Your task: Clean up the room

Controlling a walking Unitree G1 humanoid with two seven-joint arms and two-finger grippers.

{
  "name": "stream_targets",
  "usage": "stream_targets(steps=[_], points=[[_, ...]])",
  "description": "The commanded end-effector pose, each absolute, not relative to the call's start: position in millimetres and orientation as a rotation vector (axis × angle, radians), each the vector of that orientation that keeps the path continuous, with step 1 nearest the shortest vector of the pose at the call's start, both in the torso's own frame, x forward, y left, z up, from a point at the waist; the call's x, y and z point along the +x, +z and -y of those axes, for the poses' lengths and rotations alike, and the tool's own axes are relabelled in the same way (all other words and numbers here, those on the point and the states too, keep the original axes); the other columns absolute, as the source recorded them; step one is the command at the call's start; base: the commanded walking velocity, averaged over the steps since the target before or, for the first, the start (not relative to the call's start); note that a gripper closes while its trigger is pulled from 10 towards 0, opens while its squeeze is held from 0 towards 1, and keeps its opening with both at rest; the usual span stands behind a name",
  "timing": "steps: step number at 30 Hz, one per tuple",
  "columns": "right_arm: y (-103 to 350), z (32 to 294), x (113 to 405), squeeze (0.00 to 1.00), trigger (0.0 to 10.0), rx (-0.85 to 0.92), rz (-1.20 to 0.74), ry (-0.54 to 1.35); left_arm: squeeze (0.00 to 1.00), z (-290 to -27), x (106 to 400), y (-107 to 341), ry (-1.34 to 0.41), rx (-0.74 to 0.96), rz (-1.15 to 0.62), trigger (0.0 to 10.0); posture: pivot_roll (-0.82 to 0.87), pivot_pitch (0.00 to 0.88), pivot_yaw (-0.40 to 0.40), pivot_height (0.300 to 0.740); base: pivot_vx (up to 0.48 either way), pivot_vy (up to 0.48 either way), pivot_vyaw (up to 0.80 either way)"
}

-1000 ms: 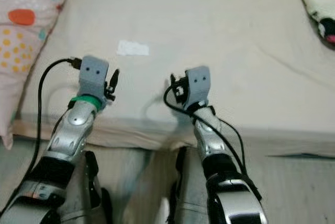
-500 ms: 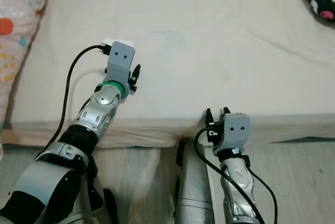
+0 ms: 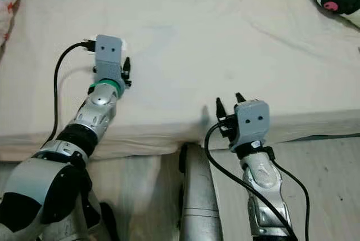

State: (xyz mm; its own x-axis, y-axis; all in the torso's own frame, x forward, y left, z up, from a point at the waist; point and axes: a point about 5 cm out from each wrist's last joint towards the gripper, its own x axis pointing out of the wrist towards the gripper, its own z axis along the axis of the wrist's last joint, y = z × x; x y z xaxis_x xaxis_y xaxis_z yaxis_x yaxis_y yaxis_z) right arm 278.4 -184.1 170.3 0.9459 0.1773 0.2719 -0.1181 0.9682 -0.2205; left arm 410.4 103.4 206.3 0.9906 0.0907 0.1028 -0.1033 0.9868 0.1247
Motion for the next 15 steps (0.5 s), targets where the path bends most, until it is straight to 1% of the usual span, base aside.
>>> stream_targets(steps=[1,4,6,9,10,11,12,13,14,15], points=[[169.2,176.0,276.4,0.00,10.0,-0.183,0.271,0.194,0.00,-114.7,410.3,201.4,0.150,0.111,0.083,10.0,-0.32,0.403,-0.036,0.516,0.000,0.000,0.00],[172.4,171.1,274.3,0.00,10.0,-0.182,0.259,0.221,0.00,-122.9,412.7,212.6,0.182,0.087,0.128,10.0,-0.32,0.412,-0.064,0.516,0.000,0.000,0.00],[173.3,170.7,272.8,0.00,10.0,-0.182,0.255,0.224,0.00,-123.9,413.0,215.0,0.186,0.084,0.139,10.0,-0.32,0.413,-0.068,0.516,0.000,0.000,0.00],[173.2,169.4,270.7,0.00,10.0,-0.178,0.235,0.240,0.00,-129.0,415.4,232.5,0.208,0.090,0.205,10.0,-0.31,0.428,-0.084,0.516,0.000,0.000,0.00],[171.7,168.5,269.9,0.00,10.0,-0.176,0.226,0.246,0.09,-132.2,416.2,242.1,0.220,0.096,0.241,10.0,-0.31,0.434,-0.088,0.516,0.000,0.000,0.00],[170.9,167.9,268.9,0.00,10.0,-0.174,0.219,0.251,0.09,-134.3,416.6,248.2,0.228,0.099,0.264,10.0,-0.30,0.436,-0.089,0.516,0.000,0.000,0.00],[169.9,167.0,267.9,0.00,10.0,-0.172,0.212,0.255,0.53,-137.1,416.9,254.4,0.237,0.099,0.286,10.0,-0.30,0.443,-0.091,0.516,0.000,0.000,0.00],[169.9,167.0,267.9,0.00,10.0,-0.172,0.212,0.255,0.53,-137.1,416.9,254.4,0.237,0.099,0.286,10.0,-0.30,0.443,-0.091,0.516,0.000,0.000,0.00],[168.5,165.8,266.4,0.00,10.0,-0.168,0.205,0.260,1.00,-139.8,417.2,260.8,0.239,0.098,0.306,10.0,-0.30,0.453,-0.095,0.516,0.000,0.000,0.00],[168.5,165.8,266.4,0.00,10.0,-0.168,0.205,0.260,1.00,-139.8,417.2,260.8,0.239,0.098,0.306,10.0,-0.30,0.453,-0.095,0.516,0.000,0.000,0.00]])
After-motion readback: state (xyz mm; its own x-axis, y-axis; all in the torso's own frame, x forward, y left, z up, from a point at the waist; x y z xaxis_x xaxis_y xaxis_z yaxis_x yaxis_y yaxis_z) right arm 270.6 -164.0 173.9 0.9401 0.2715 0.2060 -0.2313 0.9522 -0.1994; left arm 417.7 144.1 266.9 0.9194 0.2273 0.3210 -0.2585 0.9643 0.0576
